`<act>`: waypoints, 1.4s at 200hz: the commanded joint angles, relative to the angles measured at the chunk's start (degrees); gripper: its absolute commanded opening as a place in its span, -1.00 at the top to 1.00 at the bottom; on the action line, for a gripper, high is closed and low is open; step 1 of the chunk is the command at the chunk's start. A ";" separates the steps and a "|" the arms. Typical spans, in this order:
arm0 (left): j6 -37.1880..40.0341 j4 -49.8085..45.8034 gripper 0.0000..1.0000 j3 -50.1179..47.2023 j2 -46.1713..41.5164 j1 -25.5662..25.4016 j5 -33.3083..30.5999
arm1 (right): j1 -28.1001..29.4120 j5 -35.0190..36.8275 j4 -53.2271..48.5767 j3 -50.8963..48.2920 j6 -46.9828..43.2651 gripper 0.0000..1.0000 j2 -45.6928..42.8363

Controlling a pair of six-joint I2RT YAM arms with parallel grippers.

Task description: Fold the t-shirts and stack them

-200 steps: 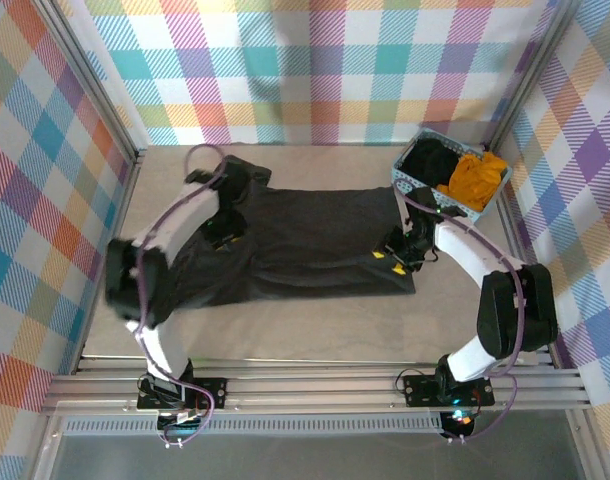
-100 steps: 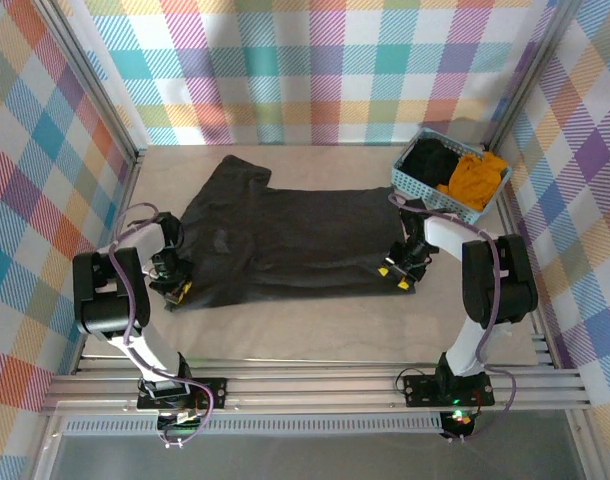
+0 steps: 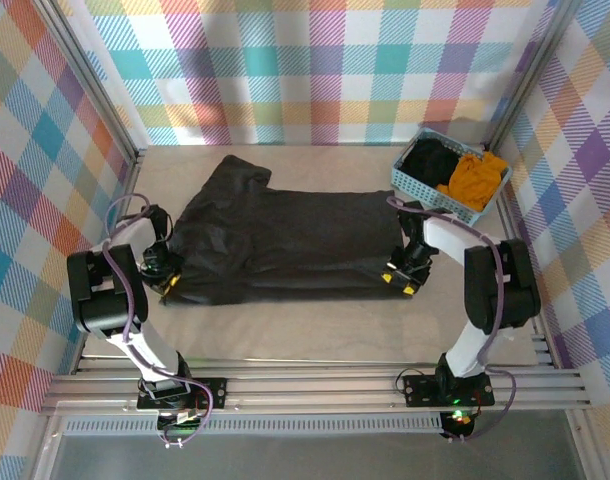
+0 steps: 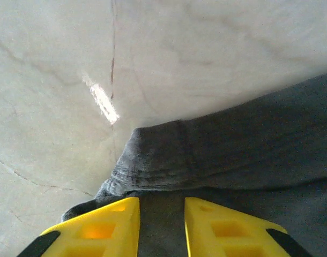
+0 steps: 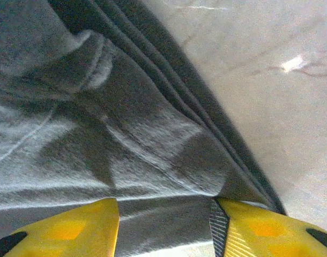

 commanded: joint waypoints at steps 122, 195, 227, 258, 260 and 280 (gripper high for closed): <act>-14.15 4.48 0.49 -6.28 0.41 -15.01 7.30 | 8.88 -3.23 2.08 4.43 -0.07 0.15 9.47; -12.06 0.67 0.48 -18.50 -10.33 -12.77 5.26 | 11.81 -4.94 -0.99 -9.49 2.86 0.11 -0.64; -11.11 -0.39 0.48 -21.06 -12.68 -12.36 4.82 | 13.17 -6.20 -1.47 -13.91 4.16 0.10 -4.63; -11.29 -1.22 0.48 -22.82 -14.73 -12.24 4.89 | 13.66 -7.23 -1.20 -16.08 5.76 0.10 -6.57; -11.29 -1.26 0.48 -22.84 -14.81 -12.26 4.91 | 13.69 -7.27 -1.22 -16.09 5.85 0.10 -6.69; -10.97 -2.32 0.47 -22.93 -16.06 -12.15 4.30 | 13.82 -7.84 -1.60 -16.06 6.84 0.10 -7.72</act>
